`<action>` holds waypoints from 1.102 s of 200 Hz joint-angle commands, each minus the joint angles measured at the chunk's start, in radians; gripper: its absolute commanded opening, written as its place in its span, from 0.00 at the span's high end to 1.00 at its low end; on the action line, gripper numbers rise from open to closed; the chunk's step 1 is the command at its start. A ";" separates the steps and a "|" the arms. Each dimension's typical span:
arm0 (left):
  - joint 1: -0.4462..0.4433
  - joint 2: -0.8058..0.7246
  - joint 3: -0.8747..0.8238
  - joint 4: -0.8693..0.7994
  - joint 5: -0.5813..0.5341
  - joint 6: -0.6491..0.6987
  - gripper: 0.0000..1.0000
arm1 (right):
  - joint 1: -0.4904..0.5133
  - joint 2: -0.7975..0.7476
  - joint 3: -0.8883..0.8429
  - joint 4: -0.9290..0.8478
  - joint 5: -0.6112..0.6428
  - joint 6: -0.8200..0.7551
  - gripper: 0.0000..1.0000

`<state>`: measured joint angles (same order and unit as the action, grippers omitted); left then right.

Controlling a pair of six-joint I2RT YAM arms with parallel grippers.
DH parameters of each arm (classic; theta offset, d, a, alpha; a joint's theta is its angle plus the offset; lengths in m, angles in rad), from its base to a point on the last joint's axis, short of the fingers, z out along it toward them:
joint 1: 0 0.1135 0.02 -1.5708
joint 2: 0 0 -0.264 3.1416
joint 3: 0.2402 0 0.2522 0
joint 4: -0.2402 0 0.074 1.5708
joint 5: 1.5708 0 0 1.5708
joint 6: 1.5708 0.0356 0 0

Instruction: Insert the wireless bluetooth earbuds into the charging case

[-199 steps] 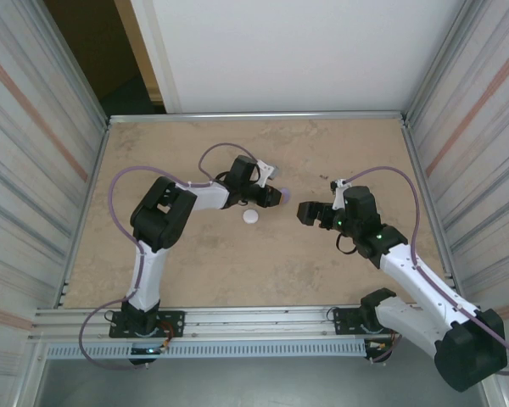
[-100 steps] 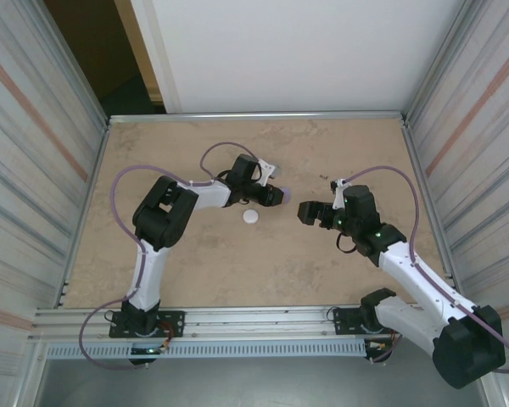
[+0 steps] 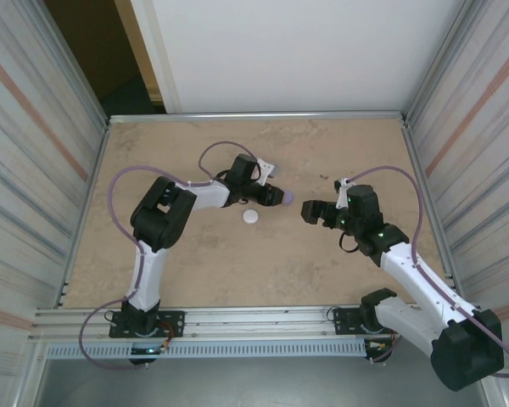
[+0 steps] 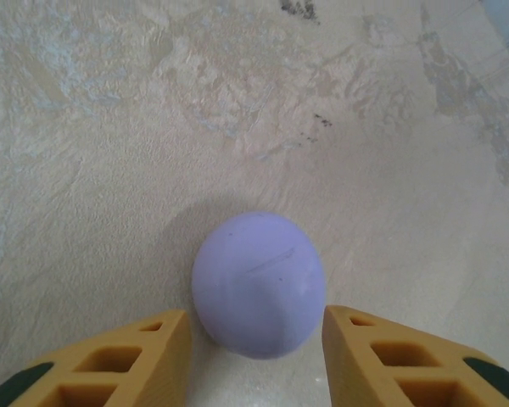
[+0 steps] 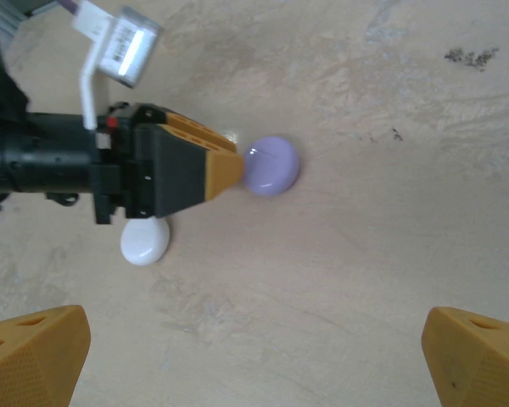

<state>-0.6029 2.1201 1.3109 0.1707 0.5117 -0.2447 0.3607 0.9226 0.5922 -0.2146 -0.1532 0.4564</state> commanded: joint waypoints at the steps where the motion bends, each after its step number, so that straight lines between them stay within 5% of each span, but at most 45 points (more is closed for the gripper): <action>1: 0.007 -0.109 -0.029 0.030 -0.008 0.001 0.55 | -0.018 -0.021 0.038 -0.043 0.006 -0.041 0.01; 76: 0.007 -0.402 -0.174 0.056 -0.100 0.072 0.50 | -0.127 -0.073 0.115 -0.127 0.037 -0.124 0.01; 220: 0.064 -1.011 -0.588 0.024 -0.633 0.281 0.22 | -0.343 -0.263 0.058 -0.086 0.145 -0.089 0.01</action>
<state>-0.5747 1.2095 0.7876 0.1764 -0.0059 0.0048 0.0505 0.6930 0.6792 -0.3355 -0.0257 0.3580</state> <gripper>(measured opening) 0.761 0.990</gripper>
